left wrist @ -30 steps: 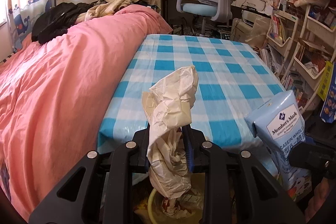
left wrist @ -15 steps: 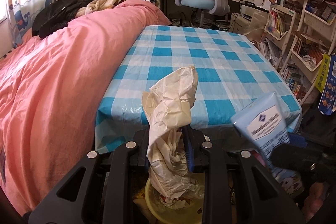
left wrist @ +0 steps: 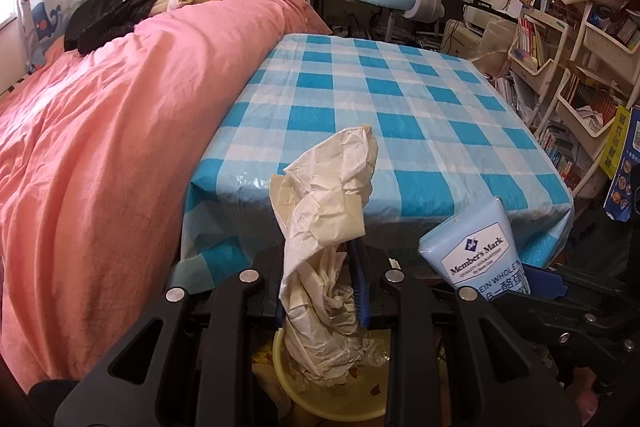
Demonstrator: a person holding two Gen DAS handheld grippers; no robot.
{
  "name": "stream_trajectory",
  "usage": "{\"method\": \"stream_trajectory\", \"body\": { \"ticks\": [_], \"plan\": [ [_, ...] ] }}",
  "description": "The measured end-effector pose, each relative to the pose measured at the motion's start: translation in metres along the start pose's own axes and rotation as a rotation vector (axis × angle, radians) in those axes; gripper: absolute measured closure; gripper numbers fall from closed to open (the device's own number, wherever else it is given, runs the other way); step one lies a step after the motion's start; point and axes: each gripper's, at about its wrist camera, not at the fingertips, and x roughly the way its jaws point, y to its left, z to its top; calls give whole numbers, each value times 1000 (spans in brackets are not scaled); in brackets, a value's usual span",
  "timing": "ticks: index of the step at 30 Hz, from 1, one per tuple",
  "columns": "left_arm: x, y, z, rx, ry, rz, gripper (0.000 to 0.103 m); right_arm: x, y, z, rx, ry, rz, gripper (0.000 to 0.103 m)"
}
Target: Collect trash
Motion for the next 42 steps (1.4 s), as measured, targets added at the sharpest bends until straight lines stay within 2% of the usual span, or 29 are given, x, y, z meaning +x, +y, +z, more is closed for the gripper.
{"method": "stream_trajectory", "body": {
  "ticks": [11, 12, 14, 17, 22, 25, 28, 33, 35, 37, 40, 42],
  "plan": [
    [1, -2, -12, 5, 31, 3, 77, 7, 1, -7, 4, 27, -4, 54],
    [2, -2, -14, 4, 39, 2, 74, 10, 0, -8, 9, 40, -10, 53],
    [4, -2, -17, 1, 55, 14, 60, 13, -4, -8, 25, 54, -24, 51],
    [4, -1, -18, -4, 52, 31, 49, 15, -10, -10, 60, 61, -26, 46],
    [3, 1, -18, -9, 44, 54, 43, 13, -10, -10, 59, 57, -49, 45],
    [2, 2, -17, -12, 30, 73, 33, 9, -12, -9, 60, 40, -80, 42],
    [-2, 3, -16, -13, 9, 92, 26, 4, -14, -8, 60, 18, -140, 37],
    [-3, 4, -14, -24, -5, 103, 22, -7, -14, -4, 27, -30, -268, 34],
    [-3, 3, -11, -22, -18, 108, 20, -13, -10, 2, -14, -54, -338, 31],
    [-5, 0, -5, -8, -40, 112, 19, -20, -5, 10, -73, -79, -420, 22],
    [-6, -5, 8, 7, -75, 103, 16, -33, 2, 22, -175, -114, -535, 15],
    [-5, -8, 20, 18, -98, 95, 14, -37, 4, 31, -247, -126, -599, 14]
  ]
}}
